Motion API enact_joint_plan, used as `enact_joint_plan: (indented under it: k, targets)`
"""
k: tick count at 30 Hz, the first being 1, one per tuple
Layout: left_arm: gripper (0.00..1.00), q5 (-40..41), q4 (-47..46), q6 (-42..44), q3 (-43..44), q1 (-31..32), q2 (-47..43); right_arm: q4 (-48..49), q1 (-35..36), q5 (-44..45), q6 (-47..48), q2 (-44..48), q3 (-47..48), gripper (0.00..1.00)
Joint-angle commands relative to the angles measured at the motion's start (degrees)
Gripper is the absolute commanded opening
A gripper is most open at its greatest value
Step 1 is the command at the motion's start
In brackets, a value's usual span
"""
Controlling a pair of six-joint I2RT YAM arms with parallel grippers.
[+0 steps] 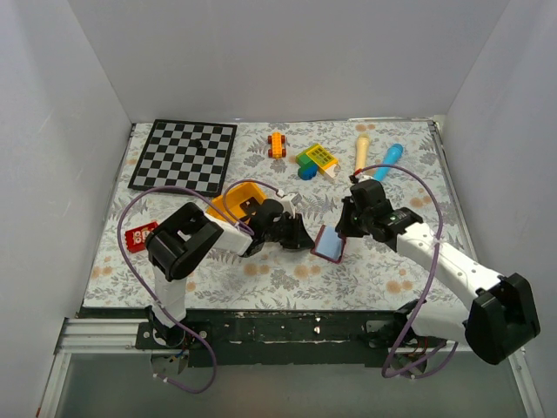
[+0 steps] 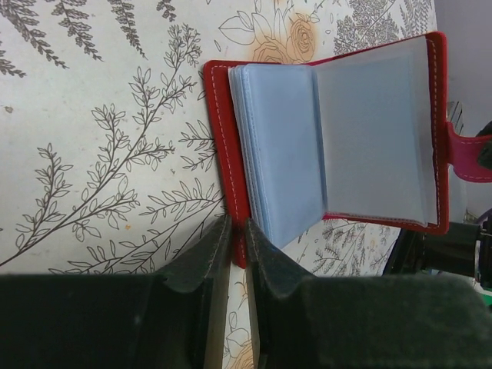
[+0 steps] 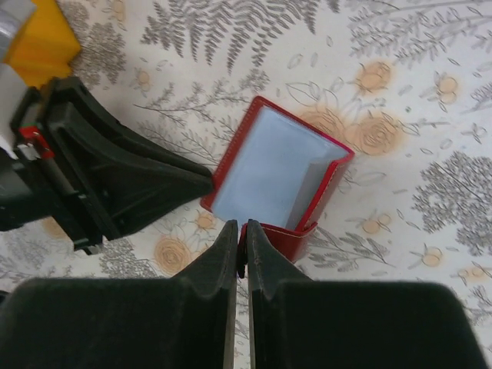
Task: Put the credit cards into the card holder
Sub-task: Close the card holder at the center of the board.
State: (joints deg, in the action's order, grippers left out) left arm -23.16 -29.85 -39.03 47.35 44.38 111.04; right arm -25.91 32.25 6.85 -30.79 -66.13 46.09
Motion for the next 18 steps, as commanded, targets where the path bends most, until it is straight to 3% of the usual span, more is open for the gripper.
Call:
enact_joint_plan:
  k: [1, 8, 16, 17, 18]
  targets:
    - [0.12, -0.4, 0.6, 1.0, -1.2, 0.8, 0.8, 8.1, -0.1, -6.2, 1.2, -3.5, 4.4, 0.01]
    - [0.11, -0.4, 0.4, 0.8, -1.3, 0.8, 0.8, 16.2, -0.1, -12.0, -0.1, -12.3, 5.1, 0.01]
    - [0.1, -0.4, -0.1, 0.4, -2.3, 0.9, 0.4, 28.0, 0.0, -12.9, -3.3, -21.2, 1.6, 0.01]
    - [0.1, -0.4, -0.2, 0.3, -2.4, 0.9, 0.3, 28.7, 0.0, -13.4, -3.3, -22.4, 1.6, 0.03]
    - [0.1, -0.4, -0.2, 0.2, -2.4, 0.8, 0.3, 28.7, 0.0, -13.5, -3.3, -23.7, 1.8, 0.12]
